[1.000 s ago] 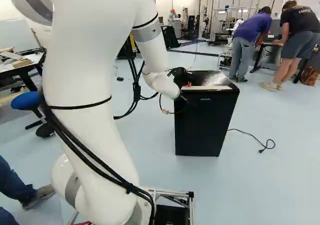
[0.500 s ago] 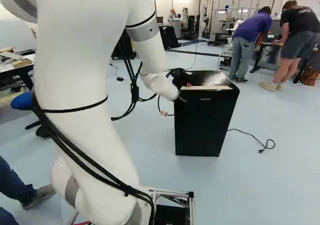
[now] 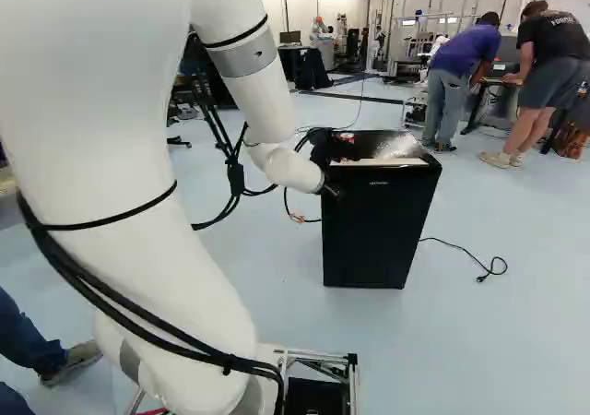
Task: Grab a drink from the fridge
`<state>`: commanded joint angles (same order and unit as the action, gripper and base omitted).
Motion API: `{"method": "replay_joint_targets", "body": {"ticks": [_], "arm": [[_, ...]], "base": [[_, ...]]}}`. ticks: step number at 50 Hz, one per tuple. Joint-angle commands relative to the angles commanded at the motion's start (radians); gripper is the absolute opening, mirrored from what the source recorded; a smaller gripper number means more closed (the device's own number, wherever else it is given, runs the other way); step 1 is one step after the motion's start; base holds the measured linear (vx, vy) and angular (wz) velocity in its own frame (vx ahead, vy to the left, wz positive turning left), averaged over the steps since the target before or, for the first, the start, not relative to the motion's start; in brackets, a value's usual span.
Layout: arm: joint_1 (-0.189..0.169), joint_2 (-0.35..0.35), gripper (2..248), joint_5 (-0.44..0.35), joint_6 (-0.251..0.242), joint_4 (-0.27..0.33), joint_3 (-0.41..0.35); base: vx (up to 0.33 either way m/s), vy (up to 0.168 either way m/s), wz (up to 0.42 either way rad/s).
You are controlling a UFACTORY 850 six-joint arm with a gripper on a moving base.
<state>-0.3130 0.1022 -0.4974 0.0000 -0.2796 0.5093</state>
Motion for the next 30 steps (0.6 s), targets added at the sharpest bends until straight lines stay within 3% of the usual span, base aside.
{"method": "replay_joint_targets", "body": {"ticks": [13,30], "arm": [[0.029,-0.023,247,-0.112,0.000,0.010,-0.025],[0.051,0.006,247,-0.265,0.000,0.036,0.006]], "base": [[0.000,0.000,0.000],[0.000,0.000,0.000]]}}
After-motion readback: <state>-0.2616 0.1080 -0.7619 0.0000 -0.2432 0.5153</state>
